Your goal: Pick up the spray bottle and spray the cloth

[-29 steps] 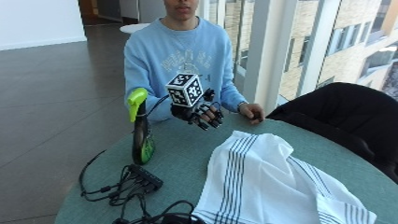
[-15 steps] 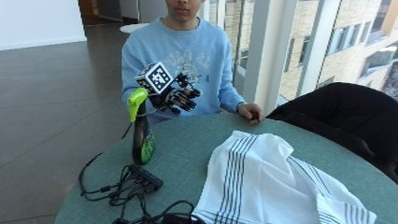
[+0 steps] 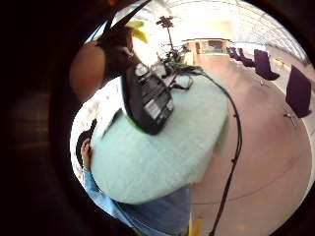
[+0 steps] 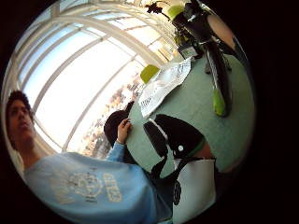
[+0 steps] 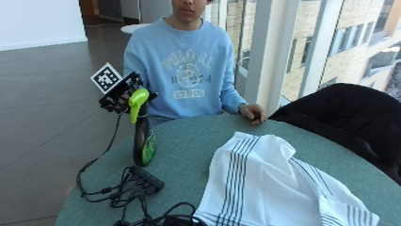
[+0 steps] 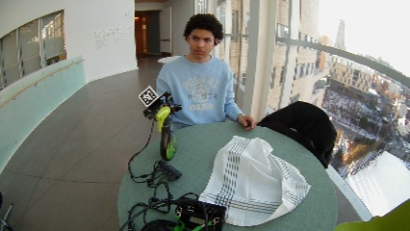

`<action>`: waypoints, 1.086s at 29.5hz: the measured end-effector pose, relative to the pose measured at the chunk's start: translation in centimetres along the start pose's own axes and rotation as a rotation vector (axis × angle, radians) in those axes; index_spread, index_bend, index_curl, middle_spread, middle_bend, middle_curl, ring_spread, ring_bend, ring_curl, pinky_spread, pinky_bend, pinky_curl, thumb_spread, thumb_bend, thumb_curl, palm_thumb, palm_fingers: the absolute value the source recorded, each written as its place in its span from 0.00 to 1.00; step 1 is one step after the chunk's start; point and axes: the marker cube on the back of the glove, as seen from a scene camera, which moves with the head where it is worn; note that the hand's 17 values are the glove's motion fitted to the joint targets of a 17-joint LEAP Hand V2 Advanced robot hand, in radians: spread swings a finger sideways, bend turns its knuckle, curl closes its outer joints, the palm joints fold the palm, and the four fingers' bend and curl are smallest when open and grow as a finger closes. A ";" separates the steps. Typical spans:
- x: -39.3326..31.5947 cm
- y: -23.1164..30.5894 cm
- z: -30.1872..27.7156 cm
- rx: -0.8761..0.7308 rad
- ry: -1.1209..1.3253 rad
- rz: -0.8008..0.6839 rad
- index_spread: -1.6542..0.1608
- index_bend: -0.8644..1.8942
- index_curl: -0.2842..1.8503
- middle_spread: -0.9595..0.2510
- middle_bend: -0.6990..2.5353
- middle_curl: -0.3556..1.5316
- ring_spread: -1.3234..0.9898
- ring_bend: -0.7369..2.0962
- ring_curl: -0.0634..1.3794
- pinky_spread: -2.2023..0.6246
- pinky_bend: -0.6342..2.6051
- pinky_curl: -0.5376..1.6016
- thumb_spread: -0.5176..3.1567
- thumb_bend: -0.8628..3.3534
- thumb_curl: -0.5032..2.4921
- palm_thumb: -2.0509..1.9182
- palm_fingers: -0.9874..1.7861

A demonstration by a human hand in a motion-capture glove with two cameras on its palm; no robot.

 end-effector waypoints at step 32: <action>3.7 -7.5 9.2 -0.080 -0.447 0.265 0.73 0.38 0.26 0.75 0.30 0.40 0.55 0.40 0.28 0.86 0.24 0.39 0.42 0.20 0.27 0.67 0.65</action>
